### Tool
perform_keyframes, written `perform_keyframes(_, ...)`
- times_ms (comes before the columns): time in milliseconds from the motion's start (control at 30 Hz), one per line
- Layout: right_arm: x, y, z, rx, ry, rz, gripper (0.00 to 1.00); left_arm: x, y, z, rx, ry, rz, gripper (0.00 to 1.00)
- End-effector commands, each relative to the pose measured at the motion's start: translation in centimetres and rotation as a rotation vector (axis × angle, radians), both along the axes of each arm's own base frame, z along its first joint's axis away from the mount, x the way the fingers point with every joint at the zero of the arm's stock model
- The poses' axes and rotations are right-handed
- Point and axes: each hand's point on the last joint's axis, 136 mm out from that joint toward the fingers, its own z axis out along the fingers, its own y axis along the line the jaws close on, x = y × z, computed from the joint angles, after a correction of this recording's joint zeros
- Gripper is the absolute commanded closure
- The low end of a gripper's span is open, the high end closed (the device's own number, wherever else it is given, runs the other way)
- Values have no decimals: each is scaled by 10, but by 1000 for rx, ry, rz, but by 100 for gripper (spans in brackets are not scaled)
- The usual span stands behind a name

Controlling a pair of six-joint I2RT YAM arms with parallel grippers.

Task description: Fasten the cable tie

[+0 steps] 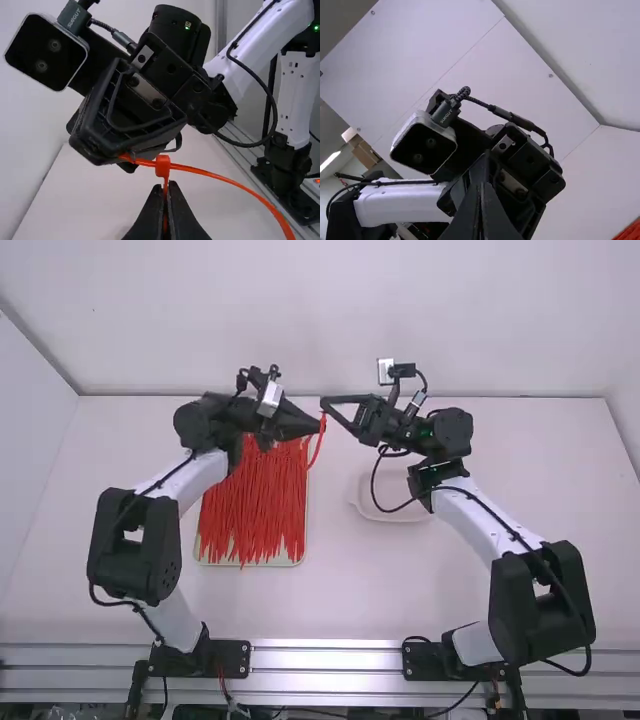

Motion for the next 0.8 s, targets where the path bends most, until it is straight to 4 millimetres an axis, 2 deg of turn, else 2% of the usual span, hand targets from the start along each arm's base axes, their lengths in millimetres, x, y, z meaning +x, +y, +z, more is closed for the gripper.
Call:
perform_keyframes(0, 7, -7, 8, 9, -31, -29, 100, -9, 0, 1, 4, -21, -9, 99)
perform_keyframes(333, 11, -24, 19, 31, -91, -66, 100, -13, -2, -19, 5, 24, -11, 99)
perform_keyframes(767, 18, -41, 24, 36, -127, -111, 100, -13, -1, -45, -25, 103, 32, 99)
